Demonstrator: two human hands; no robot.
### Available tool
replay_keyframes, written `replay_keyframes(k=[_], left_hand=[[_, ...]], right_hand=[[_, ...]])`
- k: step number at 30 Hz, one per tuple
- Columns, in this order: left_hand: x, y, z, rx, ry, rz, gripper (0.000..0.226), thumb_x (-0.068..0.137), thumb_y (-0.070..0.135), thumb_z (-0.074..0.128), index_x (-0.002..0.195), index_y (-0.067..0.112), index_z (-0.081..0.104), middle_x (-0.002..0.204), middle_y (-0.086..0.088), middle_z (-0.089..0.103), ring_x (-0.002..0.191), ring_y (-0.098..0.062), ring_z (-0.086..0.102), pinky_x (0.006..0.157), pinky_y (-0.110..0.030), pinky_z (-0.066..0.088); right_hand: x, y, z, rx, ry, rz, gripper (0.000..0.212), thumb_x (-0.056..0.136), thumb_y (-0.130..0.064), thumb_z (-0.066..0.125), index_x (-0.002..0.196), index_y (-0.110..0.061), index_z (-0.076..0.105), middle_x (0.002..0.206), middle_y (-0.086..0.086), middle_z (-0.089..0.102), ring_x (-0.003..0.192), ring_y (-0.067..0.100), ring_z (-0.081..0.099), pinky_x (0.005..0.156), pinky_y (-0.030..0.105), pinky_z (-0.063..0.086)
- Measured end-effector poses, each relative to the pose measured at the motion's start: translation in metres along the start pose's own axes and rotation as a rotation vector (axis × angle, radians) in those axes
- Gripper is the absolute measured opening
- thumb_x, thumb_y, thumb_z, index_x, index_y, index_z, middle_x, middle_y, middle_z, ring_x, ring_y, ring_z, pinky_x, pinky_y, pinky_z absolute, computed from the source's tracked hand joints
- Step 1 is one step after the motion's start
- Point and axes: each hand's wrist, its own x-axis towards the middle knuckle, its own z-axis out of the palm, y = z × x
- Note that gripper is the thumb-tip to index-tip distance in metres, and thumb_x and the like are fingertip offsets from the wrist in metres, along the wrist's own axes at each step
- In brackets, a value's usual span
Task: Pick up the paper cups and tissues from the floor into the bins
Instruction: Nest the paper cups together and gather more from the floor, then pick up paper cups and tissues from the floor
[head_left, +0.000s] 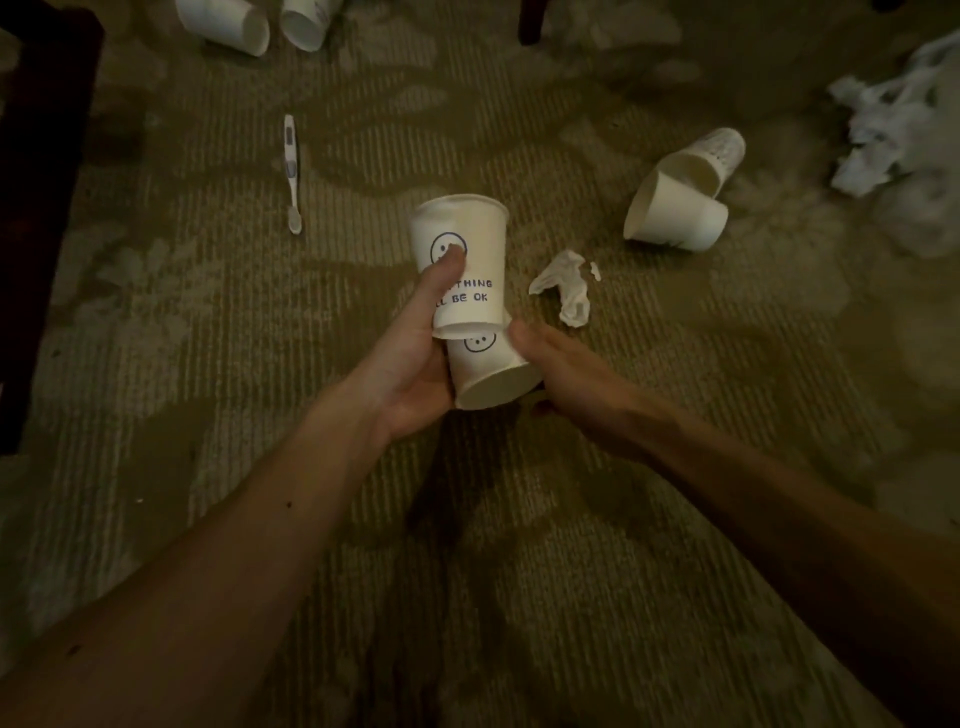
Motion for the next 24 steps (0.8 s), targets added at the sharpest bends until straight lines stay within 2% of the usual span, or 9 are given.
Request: replay_keyframes(k=[3,5,7,10,12,15,17,21,24], left_hand=[[0.007,-0.003,0.0,0.027,0.039,0.021,0.065,0.07,0.06,0.067,0.118,0.017,0.065,0.101,-0.008,0.074,0.093,-0.022,0.072,0.079,-0.04,0.058],[0.012,-0.005,-0.001,0.001,0.058,0.035,0.062,0.069,0.059,0.068,0.114,0.018,0.067,0.095,-0.005,0.073,0.088,-0.02,0.071,0.08,-0.038,0.058],[0.017,-0.005,-0.002,-0.029,0.08,0.046,0.058,0.068,0.058,0.068,0.111,0.018,0.068,0.091,-0.003,0.07,0.085,-0.018,0.069,0.082,-0.037,0.058],[0.023,-0.006,-0.002,-0.061,0.082,0.049,0.058,0.068,0.058,0.068,0.11,0.018,0.067,0.09,-0.003,0.069,0.085,-0.017,0.067,0.085,-0.038,0.056],[0.026,-0.006,0.0,-0.075,0.055,0.049,0.06,0.068,0.059,0.068,0.112,0.018,0.067,0.091,-0.003,0.069,0.085,-0.018,0.067,0.085,-0.038,0.056],[0.032,-0.008,0.003,-0.093,0.023,0.046,0.059,0.069,0.058,0.068,0.113,0.019,0.067,0.09,-0.003,0.07,0.083,-0.018,0.068,0.083,-0.037,0.056],[0.036,-0.009,0.005,-0.098,0.006,0.045,0.055,0.071,0.058,0.066,0.111,0.02,0.068,0.089,-0.003,0.07,0.082,-0.017,0.068,0.082,-0.036,0.056],[0.041,-0.011,0.009,-0.084,0.012,0.051,0.052,0.072,0.057,0.066,0.108,0.02,0.068,0.087,-0.002,0.069,0.082,-0.016,0.067,0.08,-0.035,0.056],[0.042,-0.011,0.01,-0.089,0.017,0.058,0.048,0.072,0.057,0.066,0.103,0.021,0.071,0.086,-0.002,0.069,0.081,-0.017,0.067,0.087,-0.039,0.054]], right_hand=[[0.003,0.001,-0.019,-0.232,-0.002,-0.042,0.04,0.101,-0.051,0.036,0.122,-0.025,0.057,0.112,-0.005,0.064,0.092,0.006,0.061,0.071,0.023,0.051],[0.016,0.002,-0.038,-0.433,0.215,-0.11,0.04,0.1,-0.047,0.042,0.127,-0.02,0.055,0.122,0.003,0.06,0.101,0.015,0.06,0.08,0.03,0.052],[0.03,0.003,-0.055,-0.654,0.372,-0.173,0.043,0.101,-0.042,0.045,0.139,-0.022,0.047,0.14,0.01,0.048,0.124,0.026,0.049,0.1,0.04,0.043],[0.05,0.006,-0.072,-0.867,0.312,-0.163,0.052,0.101,-0.04,0.045,0.151,-0.03,0.03,0.161,0.01,0.018,0.146,0.034,0.02,0.115,0.047,0.022],[0.063,0.009,-0.074,-0.959,0.255,-0.135,0.056,0.101,-0.042,0.045,0.153,-0.032,0.026,0.164,0.006,0.01,0.148,0.034,0.013,0.117,0.049,0.018],[0.076,0.012,-0.073,-1.105,0.24,-0.126,0.057,0.099,-0.046,0.047,0.15,-0.026,0.033,0.16,0.005,0.024,0.145,0.033,0.022,0.114,0.05,0.024],[0.079,0.015,-0.073,-1.184,0.293,-0.201,0.05,0.099,-0.041,0.048,0.142,-0.016,0.045,0.151,0.008,0.04,0.137,0.029,0.035,0.11,0.042,0.029],[0.07,0.021,-0.077,-1.098,0.38,-0.366,0.024,0.099,-0.017,0.052,0.114,-0.004,0.064,0.121,0.014,0.059,0.108,0.027,0.053,0.088,0.031,0.039],[0.064,0.024,-0.078,-1.042,0.407,-0.362,0.021,0.095,-0.006,0.055,0.111,-0.003,0.067,0.118,0.015,0.063,0.107,0.026,0.057,0.088,0.027,0.04]])
